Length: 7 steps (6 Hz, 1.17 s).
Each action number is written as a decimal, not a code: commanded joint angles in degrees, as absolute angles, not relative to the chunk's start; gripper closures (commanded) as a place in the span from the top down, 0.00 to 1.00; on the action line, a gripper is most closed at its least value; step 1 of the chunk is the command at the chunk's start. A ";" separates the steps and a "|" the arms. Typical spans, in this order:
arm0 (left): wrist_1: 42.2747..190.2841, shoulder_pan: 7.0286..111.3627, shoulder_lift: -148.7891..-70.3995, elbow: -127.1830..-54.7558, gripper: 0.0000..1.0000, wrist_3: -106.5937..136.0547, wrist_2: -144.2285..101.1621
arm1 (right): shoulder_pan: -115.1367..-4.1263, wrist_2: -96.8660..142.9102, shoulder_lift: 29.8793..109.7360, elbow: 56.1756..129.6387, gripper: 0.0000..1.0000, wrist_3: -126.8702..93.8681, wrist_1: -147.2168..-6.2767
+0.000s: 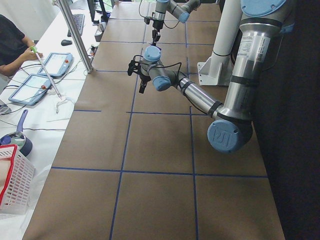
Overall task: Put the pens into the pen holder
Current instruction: 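Lift the purple marker with the right gripper and carry it over the cup, then lower the purple marker into the pink cup and open the right gripper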
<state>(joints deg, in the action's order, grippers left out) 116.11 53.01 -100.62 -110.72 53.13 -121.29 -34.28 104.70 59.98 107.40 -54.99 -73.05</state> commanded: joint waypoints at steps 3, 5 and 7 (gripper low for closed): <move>116.10 53.00 -100.55 -110.65 1.00 53.17 -121.29 | -25.58 85.79 57.32 106.96 0.00 -58.27 -62.32; 116.10 53.00 -100.55 -110.66 1.00 53.17 -121.29 | -22.61 78.97 54.87 101.99 0.00 -58.27 -56.36; 116.10 53.00 -100.55 -110.65 1.00 53.17 -121.29 | -20.14 76.11 53.43 98.79 0.00 -58.27 -56.16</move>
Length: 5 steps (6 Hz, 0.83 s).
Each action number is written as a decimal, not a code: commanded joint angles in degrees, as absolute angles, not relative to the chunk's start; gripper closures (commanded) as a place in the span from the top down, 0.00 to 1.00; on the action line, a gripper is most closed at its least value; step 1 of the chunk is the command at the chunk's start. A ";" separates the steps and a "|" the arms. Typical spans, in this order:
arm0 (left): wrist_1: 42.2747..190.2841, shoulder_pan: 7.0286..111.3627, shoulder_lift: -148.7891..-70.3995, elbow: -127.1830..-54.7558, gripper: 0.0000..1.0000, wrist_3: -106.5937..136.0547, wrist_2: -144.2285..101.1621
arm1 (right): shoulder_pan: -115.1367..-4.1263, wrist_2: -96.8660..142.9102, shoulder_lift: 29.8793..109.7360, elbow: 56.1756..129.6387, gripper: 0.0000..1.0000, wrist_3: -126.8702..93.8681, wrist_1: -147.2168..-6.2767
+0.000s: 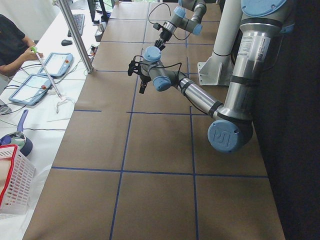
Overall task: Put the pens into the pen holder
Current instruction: 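Lower the purple marker into the pink cup and open the right gripper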
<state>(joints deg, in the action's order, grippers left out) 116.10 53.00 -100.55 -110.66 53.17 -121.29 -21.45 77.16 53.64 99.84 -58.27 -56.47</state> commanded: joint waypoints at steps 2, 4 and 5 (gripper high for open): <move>116.10 53.00 -100.55 -110.65 1.00 53.17 -121.29 | -19.86 75.94 54.40 98.79 0.43 -57.74 -56.60; 116.10 53.00 -100.55 -110.65 1.00 53.17 -121.29 | -19.69 75.76 54.67 98.79 1.00 -57.74 -57.73; 116.10 53.00 -100.46 -110.65 1.00 53.17 -121.38 | -19.95 74.98 54.67 99.49 1.00 -57.74 -57.92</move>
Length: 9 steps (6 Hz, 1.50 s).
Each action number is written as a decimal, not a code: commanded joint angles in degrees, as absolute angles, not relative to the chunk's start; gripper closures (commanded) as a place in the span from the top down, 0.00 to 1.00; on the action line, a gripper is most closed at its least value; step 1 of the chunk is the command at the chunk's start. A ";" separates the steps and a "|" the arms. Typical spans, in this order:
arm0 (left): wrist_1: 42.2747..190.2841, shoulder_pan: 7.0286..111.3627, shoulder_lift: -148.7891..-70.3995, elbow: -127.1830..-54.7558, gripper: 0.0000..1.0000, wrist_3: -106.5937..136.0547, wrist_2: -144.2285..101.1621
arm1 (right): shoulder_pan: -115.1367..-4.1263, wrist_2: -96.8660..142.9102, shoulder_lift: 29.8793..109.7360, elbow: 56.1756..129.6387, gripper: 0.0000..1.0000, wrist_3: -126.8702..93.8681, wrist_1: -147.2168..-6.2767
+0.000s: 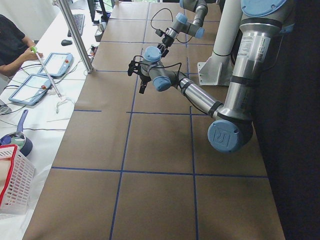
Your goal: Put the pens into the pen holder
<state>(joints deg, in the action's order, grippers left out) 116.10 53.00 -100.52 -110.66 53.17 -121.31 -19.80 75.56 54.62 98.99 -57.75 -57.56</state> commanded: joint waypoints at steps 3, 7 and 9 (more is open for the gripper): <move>115.75 53.17 -97.22 -109.69 1.00 44.26 -121.55 | -24.85 76.54 64.30 102.39 1.00 -57.92 -58.18; 106.67 62.02 -93.78 -108.81 1.00 26.95 -122.08 | -49.06 110.67 76.09 96.53 1.00 -47.19 -59.32; 99.08 71.49 -93.96 -108.72 1.00 17.81 -132.04 | -62.61 121.79 78.99 92.82 1.00 -28.50 -67.90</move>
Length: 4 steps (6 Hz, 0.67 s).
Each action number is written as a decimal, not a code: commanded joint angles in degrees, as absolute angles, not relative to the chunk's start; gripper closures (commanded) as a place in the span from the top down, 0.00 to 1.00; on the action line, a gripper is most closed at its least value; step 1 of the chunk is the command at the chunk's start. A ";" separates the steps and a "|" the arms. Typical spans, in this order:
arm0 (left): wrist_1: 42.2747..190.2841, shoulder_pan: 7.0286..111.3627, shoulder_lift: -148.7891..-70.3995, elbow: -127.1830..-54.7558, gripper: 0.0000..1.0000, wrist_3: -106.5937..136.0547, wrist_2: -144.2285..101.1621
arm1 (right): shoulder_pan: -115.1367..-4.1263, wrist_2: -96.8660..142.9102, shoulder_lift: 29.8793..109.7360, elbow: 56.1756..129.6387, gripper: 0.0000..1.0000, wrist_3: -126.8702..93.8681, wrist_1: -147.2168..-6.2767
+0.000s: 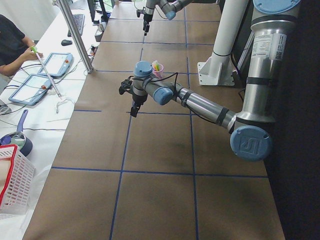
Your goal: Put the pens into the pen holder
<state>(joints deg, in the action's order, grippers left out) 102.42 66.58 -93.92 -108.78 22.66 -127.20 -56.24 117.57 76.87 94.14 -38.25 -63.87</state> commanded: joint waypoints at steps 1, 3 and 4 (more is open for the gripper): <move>93.83 76.15 -93.78 -108.72 1.00 10.45 -134.97 | -69.97 125.82 80.58 89.94 1.00 -15.86 -71.51; 77.69 86.44 -94.04 -106.46 1.00 -7.64 -135.53 | -83.27 132.62 81.82 82.47 1.00 5.53 -79.58; 75.78 89.27 -94.30 -101.56 1.00 -9.30 -136.05 | -87.58 132.54 81.83 82.35 1.00 10.67 -87.55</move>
